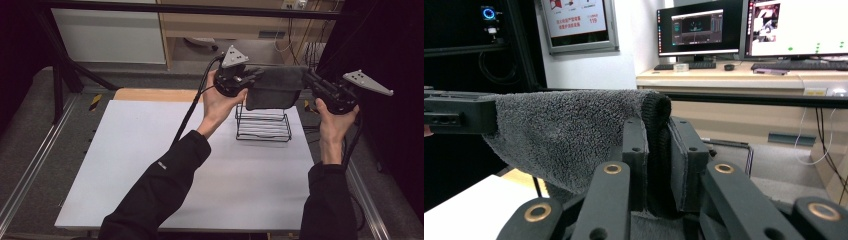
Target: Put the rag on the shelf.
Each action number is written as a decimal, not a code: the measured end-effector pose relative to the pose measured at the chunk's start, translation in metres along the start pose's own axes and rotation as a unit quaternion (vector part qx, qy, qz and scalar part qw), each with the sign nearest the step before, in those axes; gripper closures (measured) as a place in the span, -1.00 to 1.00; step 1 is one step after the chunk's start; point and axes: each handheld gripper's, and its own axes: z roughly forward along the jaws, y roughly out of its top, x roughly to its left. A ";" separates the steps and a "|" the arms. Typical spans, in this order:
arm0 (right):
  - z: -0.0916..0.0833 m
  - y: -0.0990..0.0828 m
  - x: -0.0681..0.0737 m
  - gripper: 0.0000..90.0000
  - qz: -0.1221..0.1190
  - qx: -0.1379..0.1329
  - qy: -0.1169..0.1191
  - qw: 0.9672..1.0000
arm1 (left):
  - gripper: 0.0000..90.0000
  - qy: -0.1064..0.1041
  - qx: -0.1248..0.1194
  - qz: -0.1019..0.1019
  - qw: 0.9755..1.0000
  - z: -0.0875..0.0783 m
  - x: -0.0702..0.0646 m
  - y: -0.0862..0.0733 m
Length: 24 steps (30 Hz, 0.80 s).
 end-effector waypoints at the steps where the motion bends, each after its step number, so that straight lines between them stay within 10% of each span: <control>1: -0.001 -0.001 0.000 0.77 -0.002 0.004 0.000 1.000 | 0.79 0.000 0.002 0.000 1.000 0.000 -0.001 -0.001; 18: -0.013 -0.015 0.000 0.76 -0.013 0.025 0.016 0.999 | 0.58 -0.015 0.020 -0.055 0.998 -0.021 0.008 0.004; 24: -0.016 -0.020 0.002 0.75 -0.019 0.029 0.019 0.999 | 0.81 -0.018 0.061 -0.063 0.996 -0.009 0.010 0.007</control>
